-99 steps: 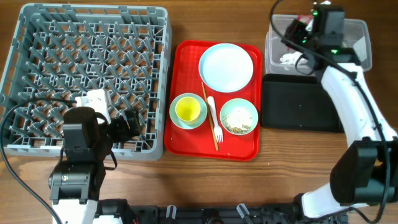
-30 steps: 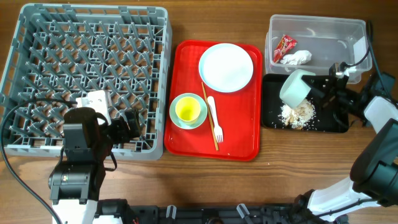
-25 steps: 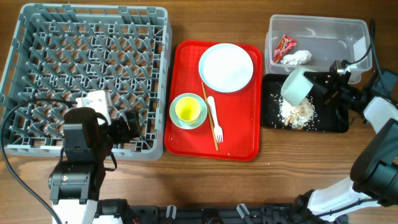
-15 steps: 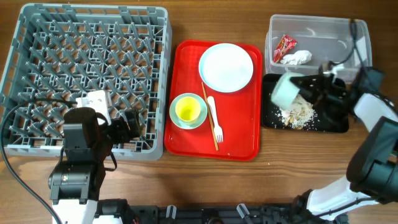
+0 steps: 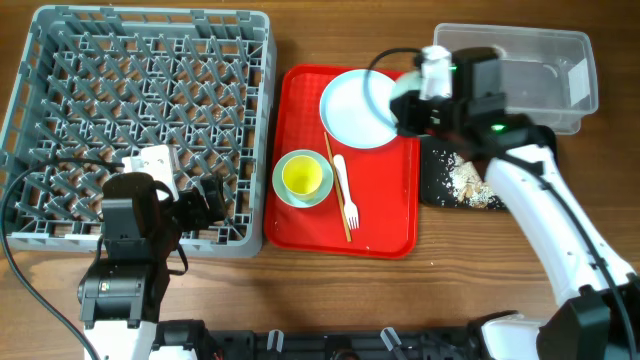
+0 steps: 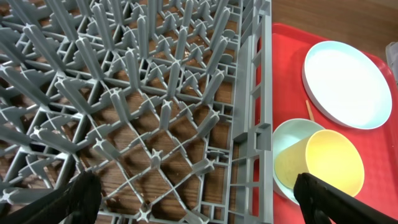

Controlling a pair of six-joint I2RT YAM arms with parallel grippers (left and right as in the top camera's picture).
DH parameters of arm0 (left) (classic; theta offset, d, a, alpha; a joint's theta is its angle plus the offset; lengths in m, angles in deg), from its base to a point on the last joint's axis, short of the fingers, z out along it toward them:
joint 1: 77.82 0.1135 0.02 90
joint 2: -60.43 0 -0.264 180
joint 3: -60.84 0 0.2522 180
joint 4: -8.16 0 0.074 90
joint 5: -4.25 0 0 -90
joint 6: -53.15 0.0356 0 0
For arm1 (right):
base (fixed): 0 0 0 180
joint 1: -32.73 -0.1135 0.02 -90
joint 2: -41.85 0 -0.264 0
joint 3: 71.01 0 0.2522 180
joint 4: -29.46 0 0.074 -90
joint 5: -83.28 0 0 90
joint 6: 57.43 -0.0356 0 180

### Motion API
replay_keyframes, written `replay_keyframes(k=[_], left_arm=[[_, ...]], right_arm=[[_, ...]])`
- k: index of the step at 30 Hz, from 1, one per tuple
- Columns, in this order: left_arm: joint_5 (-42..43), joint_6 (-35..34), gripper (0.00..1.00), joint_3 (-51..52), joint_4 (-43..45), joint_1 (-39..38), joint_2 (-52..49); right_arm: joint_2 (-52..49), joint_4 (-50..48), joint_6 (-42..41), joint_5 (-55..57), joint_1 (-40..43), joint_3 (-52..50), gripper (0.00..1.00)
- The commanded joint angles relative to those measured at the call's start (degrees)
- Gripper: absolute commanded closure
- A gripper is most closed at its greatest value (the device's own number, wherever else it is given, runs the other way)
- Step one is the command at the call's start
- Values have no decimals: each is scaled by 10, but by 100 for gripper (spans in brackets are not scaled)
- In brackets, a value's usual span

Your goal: Sort waste into correct bins and load items into the dishwasher rack

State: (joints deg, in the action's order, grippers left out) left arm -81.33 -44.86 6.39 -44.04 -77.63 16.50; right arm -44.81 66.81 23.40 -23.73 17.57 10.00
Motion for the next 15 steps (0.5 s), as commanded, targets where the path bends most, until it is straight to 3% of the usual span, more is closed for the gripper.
replay_keyframes(k=[1, 3, 10, 15], left_arm=[[9, -2, 0, -11, 2, 3, 2], [9, -2, 0, -11, 2, 3, 2], [9, -1, 0, -11, 2, 3, 2], [9, -1, 0, -11, 2, 3, 2]], right_arm=[[-46, -51, 77, 144, -68, 9, 95], [-131, -101, 77, 138, -104, 9, 96], [-226, -115, 56, 58, -116, 9, 95], [-199, -69, 48, 30, -116, 13, 78]])
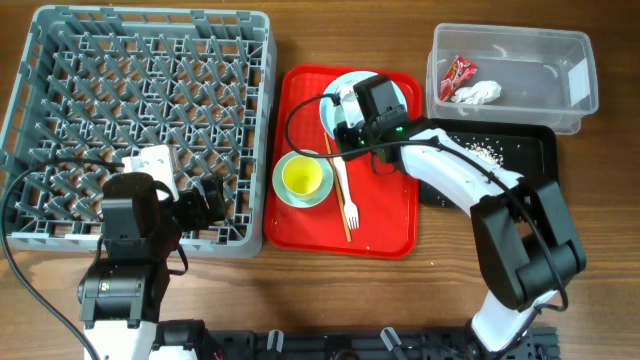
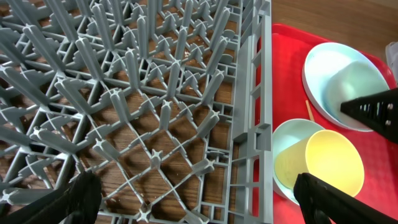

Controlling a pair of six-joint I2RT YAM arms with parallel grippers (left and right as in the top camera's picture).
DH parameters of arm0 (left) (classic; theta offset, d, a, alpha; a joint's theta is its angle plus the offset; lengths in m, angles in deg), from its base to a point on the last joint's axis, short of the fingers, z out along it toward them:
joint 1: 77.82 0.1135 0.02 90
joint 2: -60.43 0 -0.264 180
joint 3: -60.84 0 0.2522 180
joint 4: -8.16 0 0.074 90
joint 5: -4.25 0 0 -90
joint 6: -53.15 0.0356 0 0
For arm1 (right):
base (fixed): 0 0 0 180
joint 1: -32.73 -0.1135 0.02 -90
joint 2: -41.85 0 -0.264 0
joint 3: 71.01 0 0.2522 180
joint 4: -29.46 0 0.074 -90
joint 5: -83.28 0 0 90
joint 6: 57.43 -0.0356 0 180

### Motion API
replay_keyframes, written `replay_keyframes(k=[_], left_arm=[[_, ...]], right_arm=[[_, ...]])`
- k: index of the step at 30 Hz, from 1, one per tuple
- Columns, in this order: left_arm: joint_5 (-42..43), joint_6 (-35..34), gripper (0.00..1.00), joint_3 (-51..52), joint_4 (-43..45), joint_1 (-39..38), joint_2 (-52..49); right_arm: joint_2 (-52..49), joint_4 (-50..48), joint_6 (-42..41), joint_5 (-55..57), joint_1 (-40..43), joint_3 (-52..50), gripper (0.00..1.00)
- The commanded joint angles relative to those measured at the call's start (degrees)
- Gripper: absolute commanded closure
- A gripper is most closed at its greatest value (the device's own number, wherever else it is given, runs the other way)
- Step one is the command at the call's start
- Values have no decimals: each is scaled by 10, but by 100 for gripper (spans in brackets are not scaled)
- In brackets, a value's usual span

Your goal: Sort waste into correct bins and load items into the dishwasher rack

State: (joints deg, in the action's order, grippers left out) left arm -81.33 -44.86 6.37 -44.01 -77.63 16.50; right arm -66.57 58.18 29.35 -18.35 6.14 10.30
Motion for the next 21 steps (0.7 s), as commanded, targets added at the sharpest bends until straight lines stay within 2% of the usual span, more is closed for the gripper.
replay_keyframes(k=[1, 3, 7, 9, 11, 13, 17, 21], left_arm=[[9, -1, 0, -11, 2, 3, 2], [9, -1, 0, -11, 2, 3, 2], [9, -1, 0, -11, 2, 3, 2], [9, -1, 0, -11, 2, 3, 2], [9, -1, 0, -11, 2, 3, 2], [9, -1, 0, -11, 2, 3, 2], [9, -1, 0, -11, 1, 3, 2], [9, -1, 0, -11, 1, 3, 2]], right_arm=[[38, 35, -14, -24, -2, 17, 75], [79, 75, -14, -24, -2, 36, 67], [160, 151, -32, -59, -2, 82, 58], [165, 176, -53, -101, -5, 82, 57], [147, 218, -91, -107, -23, 81, 57], [118, 229, -92, -107, -46, 81, 55], [35, 235, -166, -75, -80, 81, 56], [-26, 228, -193, -72, -81, 81, 73]])
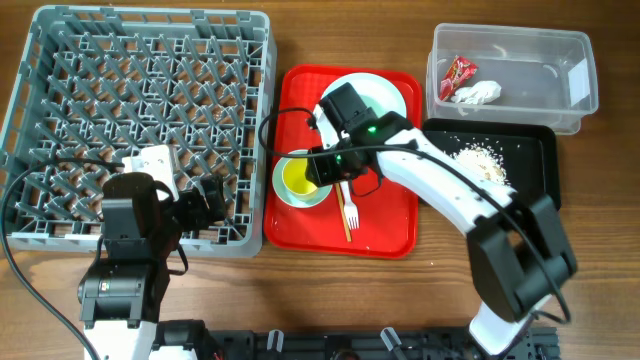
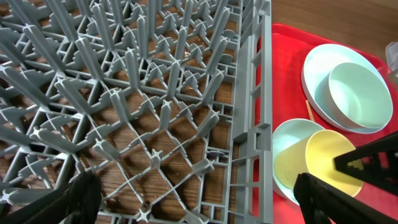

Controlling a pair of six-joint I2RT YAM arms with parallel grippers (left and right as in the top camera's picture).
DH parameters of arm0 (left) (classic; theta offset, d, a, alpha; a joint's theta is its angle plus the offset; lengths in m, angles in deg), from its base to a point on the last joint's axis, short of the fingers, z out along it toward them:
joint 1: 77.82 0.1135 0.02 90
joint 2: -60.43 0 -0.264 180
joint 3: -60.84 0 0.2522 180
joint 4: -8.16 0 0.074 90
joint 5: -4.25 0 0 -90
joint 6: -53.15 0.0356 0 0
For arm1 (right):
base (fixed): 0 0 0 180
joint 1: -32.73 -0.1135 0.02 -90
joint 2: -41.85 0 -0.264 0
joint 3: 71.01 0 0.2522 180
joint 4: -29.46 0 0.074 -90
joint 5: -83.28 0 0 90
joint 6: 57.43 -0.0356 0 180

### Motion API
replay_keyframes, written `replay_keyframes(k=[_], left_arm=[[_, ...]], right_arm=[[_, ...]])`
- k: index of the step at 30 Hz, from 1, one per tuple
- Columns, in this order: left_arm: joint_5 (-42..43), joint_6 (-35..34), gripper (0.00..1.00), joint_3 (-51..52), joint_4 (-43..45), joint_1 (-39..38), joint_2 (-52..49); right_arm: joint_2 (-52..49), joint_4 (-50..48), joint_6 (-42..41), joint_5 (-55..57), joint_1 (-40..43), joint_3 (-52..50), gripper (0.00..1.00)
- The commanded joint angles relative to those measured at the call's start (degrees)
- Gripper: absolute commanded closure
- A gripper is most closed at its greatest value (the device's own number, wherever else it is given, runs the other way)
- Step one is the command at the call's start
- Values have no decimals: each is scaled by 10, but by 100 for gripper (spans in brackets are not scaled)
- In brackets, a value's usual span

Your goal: Sort waste into correct bins and load items into the dishwasher rack

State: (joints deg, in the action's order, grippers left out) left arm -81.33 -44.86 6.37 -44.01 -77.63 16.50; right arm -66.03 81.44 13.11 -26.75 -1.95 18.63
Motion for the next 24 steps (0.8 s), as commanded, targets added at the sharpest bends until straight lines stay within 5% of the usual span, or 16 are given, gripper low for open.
replay_keyframes(k=[1, 5, 8, 13, 18, 24], left_arm=[[9, -1, 0, -11, 1, 3, 2], [9, -2, 0, -11, 1, 3, 2], [32, -2, 0, -11, 1, 3, 2], [246, -2, 0, -11, 77, 3, -9], [431, -80, 0, -11, 216, 3, -73], [644, -79, 0, -11, 390, 3, -148]], right_arm=[[-33, -7, -31, 11, 0, -2, 80], [-4, -2, -30, 11, 18, 22, 96], [61, 27, -30, 11, 64, 50, 96], [151, 30, -13, -100, 148, 55, 96], [145, 21, -13, -289, 153, 54, 96], [145, -22, -18, -485, 152, 54, 96]])
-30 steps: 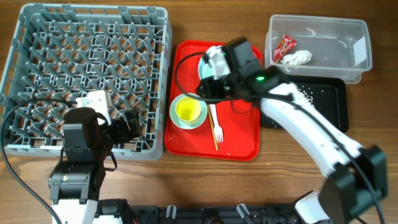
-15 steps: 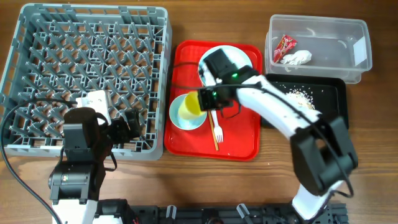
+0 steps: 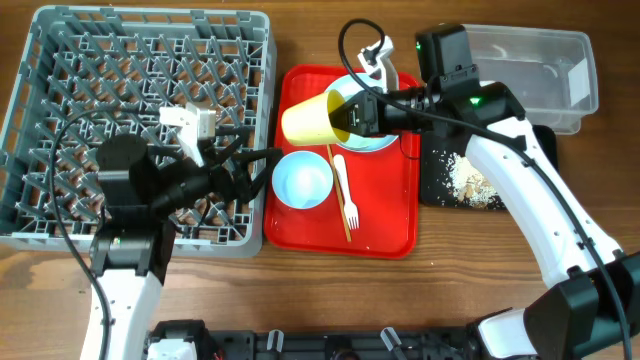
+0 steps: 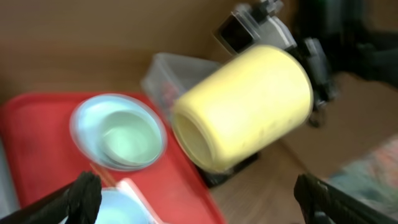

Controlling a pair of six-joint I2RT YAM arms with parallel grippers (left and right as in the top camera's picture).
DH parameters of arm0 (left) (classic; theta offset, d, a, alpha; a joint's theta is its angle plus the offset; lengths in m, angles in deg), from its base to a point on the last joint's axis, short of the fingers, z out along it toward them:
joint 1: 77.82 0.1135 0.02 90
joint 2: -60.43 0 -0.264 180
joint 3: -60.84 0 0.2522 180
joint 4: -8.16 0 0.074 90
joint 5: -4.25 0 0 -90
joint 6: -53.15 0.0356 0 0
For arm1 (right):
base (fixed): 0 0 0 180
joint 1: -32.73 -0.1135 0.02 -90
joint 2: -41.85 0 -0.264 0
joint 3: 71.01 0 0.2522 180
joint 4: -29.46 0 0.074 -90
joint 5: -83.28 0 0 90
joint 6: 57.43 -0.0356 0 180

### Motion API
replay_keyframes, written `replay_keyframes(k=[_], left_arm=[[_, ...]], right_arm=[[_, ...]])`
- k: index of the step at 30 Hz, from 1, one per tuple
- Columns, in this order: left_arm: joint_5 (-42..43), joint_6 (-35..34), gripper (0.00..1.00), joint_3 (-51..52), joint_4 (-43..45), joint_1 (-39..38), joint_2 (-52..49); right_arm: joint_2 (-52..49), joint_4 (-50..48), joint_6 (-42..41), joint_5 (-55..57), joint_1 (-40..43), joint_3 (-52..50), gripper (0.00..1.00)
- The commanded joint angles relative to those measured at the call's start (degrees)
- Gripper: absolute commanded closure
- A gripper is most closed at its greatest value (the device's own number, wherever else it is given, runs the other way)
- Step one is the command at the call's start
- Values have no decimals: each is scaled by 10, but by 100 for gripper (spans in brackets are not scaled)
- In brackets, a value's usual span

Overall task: Sort waste into correct bins and load items into the dishwasher rack
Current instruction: 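Lift the yellow cup with right gripper and hand it to left gripper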

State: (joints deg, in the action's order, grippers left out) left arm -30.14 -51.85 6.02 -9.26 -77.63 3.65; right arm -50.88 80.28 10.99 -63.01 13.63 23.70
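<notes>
My right gripper [image 3: 347,114] is shut on a yellow cup [image 3: 308,118], holding it on its side above the top left of the red tray [image 3: 390,235]. In the left wrist view the cup [image 4: 245,106] fills the middle, mouth toward the lower left. My left gripper [image 3: 252,170] is open and empty at the right edge of the grey dishwasher rack [image 3: 60,60], facing the cup, with its fingertips [image 4: 85,194] spread wide. A light blue bowl [image 3: 303,180] sits on the tray. A plate with a bowl on it [image 4: 118,134] lies behind the cup.
A white fork [image 3: 346,192] and a wooden chopstick [image 3: 340,205] lie on the tray beside the blue bowl. A black tray with food crumbs [image 3: 465,182] and a clear plastic bin [image 3: 545,55] stand to the right, partly under my right arm.
The right gripper was down at the yellow cup in the blue bowl; now it holds the cup lifted and tipped sideways. The left arm has moved from the rack's front toward the tray.
My right gripper was first up by the clear bin and the plate was bare. Then it was over the plate, where a bowl appeared. Then it was down at the yellow cup. Now the cup is raised and the left gripper faces it.
</notes>
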Motion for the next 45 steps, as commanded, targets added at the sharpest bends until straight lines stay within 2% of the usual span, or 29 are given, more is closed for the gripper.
replay_keyframes(k=[1, 9, 16, 22, 32, 39, 42, 45], left_arm=[[149, -9, 0, -7, 61, 3, -24], [170, -9, 0, -7, 160, -33, -26], [170, -9, 11, -7, 164, -46, -26], [170, -9, 7, -7, 183, -45, -21], [181, -22, 12, -7, 183, -18, -21], [181, -22, 30, -7, 183, -18, -21], [181, -22, 32, -7, 183, -18, -21], [181, -22, 37, -7, 183, -18, -21]], right_arm=[[-7, -10, 1, -132, -4, 3, 96], [-7, -19, -21, -171, -56, 3, 96], [-7, -34, -35, -170, -77, 3, 96], [-7, -31, -50, -151, -77, 0, 96], [-7, -32, -56, -132, -59, 0, 96], [-7, -31, -56, -131, -59, 0, 96], [-7, -31, -56, -131, -59, 0, 96], [-7, -31, -56, -132, -59, 0, 88]])
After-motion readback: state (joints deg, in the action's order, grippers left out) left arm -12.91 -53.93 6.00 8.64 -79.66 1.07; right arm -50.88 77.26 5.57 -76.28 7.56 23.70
